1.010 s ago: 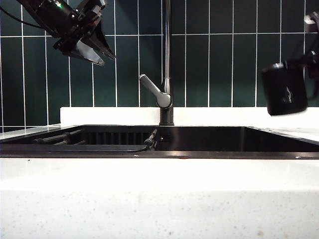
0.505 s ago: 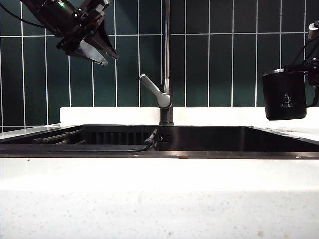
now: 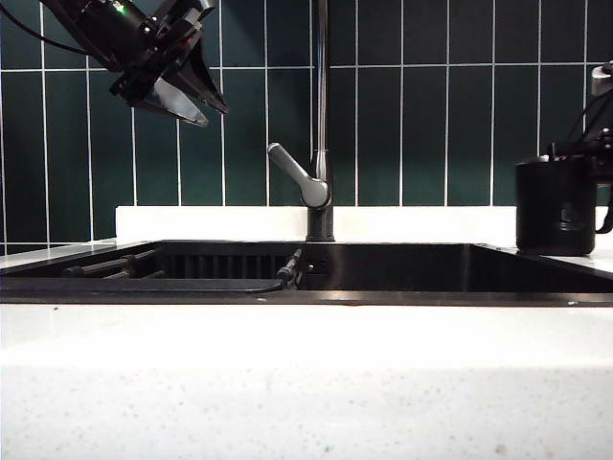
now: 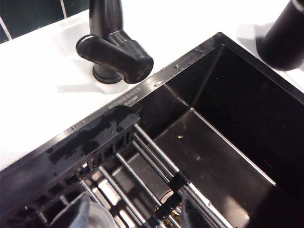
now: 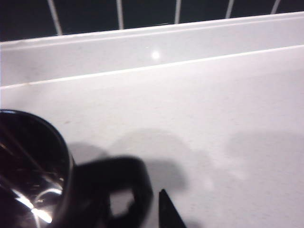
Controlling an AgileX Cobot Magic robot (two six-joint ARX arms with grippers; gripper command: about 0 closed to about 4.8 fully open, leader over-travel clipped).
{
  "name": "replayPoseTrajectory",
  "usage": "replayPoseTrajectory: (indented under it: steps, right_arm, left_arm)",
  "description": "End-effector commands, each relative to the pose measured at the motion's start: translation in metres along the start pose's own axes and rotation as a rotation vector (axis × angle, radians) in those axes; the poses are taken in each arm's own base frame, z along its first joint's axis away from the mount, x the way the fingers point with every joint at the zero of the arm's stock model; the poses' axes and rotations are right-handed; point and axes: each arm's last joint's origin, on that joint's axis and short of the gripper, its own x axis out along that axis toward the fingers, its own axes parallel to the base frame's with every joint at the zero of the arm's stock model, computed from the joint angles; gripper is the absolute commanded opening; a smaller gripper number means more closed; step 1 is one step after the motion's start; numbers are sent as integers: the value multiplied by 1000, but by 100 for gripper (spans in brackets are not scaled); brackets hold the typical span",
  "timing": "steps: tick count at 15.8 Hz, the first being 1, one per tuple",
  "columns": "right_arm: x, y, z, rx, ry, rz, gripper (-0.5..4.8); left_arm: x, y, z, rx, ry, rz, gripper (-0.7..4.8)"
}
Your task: Pick up the mug next to the sink, go to the faucet to get some water, pour the water into the sink, and finally put the mug back to its place.
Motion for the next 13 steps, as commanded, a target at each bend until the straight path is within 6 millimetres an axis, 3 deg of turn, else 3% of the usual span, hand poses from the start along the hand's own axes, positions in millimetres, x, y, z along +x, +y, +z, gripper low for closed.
replayPoseTrajectory:
  steps: [1,6,8,9,10,11,13]
  right_arm:
    - [-6,-1,3,-7,39,-6,154]
    - [-28,-5,17,-15,66,2,153]
    - [-44,-9,23,-25,100,-1,134]
    - [-48,-10,27,-21,87,3,127]
    - [-61,-11,39,-10,42,16,91]
    - [-70,-13,46,-1,9,27,89]
    - [-92,-16,61,8,-47,55,84]
  left_arm:
    - [-2,-2,1,3,4,-7,241]
    - [-3,-3,-2,-12,33,-15,238]
    - [-11,-7,-5,-49,78,26,107]
    - [-17,-10,-6,-55,83,59,92]
    - [-26,-16,-4,-56,83,92,42]
    - [-33,-21,-1,-51,87,115,8]
    - [-58,-33,4,-36,77,174,-6]
